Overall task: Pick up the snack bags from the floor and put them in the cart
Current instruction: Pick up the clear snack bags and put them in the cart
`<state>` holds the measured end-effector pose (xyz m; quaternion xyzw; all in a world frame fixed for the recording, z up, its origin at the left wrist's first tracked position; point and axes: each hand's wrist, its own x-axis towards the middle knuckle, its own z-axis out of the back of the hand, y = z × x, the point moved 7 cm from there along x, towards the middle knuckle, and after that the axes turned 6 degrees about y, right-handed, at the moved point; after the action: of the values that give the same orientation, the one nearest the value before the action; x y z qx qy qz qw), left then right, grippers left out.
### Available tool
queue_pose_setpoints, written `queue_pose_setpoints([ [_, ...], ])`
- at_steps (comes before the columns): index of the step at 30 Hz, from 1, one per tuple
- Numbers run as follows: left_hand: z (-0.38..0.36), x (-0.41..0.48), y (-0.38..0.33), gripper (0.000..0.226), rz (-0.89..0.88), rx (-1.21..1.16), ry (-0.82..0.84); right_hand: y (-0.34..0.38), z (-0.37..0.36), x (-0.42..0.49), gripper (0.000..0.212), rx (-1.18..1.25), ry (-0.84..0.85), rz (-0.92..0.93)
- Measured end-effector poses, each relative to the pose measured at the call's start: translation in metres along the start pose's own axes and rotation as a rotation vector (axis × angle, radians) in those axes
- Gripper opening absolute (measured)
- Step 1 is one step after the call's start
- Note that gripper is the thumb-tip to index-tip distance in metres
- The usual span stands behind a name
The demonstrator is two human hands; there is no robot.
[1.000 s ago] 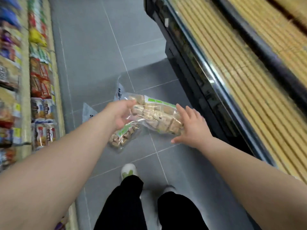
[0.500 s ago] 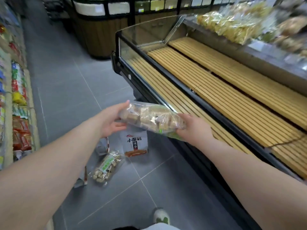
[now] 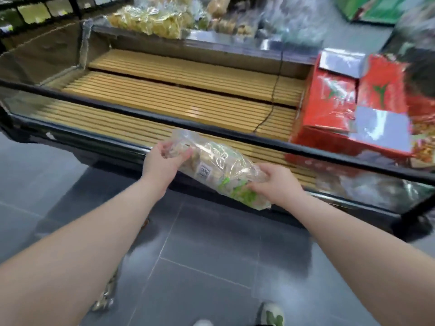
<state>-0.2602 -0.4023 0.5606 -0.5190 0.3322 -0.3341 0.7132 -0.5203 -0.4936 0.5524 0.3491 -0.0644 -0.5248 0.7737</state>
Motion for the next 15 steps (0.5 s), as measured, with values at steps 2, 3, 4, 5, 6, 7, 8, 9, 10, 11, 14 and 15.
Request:
queue_pose_setpoints([
  [2,-0.059,-0.01,-0.021,0.056,-0.034,0.005,0.101,-0.045,0.033,-0.027,0.051,0.026,-0.063,-0.058],
  [3,-0.091,-0.014,-0.03,0.053,-0.044,0.004,0.147,-0.072,0.05,-0.04,0.05,0.046,-0.099,-0.088],
  [4,-0.119,-0.017,-0.036,0.051,-0.056,0.018,0.184,-0.096,0.066,-0.052,0.05,0.063,-0.129,-0.119],
  [5,-0.148,-0.022,-0.046,0.048,-0.08,0.019,0.211,-0.118,0.08,-0.063,0.051,0.075,-0.158,-0.147],
  [6,-0.167,-0.026,-0.053,0.047,-0.096,0.019,0.233,-0.134,0.09,-0.071,0.05,0.09,-0.181,-0.159],
  [7,-0.206,-0.038,-0.066,0.048,-0.117,0.02,0.276,-0.165,0.11,-0.088,0.05,0.124,-0.226,-0.188],
  [8,-0.25,-0.052,-0.076,0.048,-0.123,0.029,0.318,-0.197,0.133,-0.109,0.049,0.156,-0.263,-0.228],
  [9,-0.282,-0.063,-0.085,0.048,-0.128,0.022,0.336,-0.222,0.149,-0.123,0.048,0.164,-0.284,-0.253],
  [10,-0.306,-0.072,-0.092,0.048,-0.13,0.016,0.357,-0.243,0.161,-0.133,0.048,0.163,-0.298,-0.279],
  [11,-0.344,-0.088,-0.101,0.046,-0.141,0.011,0.385,-0.273,0.181,-0.151,0.048,0.168,-0.328,-0.309],
  [14,-0.437,-0.123,-0.122,0.048,-0.217,0.036,0.448,-0.343,0.229,-0.192,0.046,0.177,-0.41,-0.365],
  [15,-0.462,-0.134,-0.129,0.049,-0.249,0.049,0.467,-0.363,0.24,-0.203,0.044,0.183,-0.424,-0.379],
])
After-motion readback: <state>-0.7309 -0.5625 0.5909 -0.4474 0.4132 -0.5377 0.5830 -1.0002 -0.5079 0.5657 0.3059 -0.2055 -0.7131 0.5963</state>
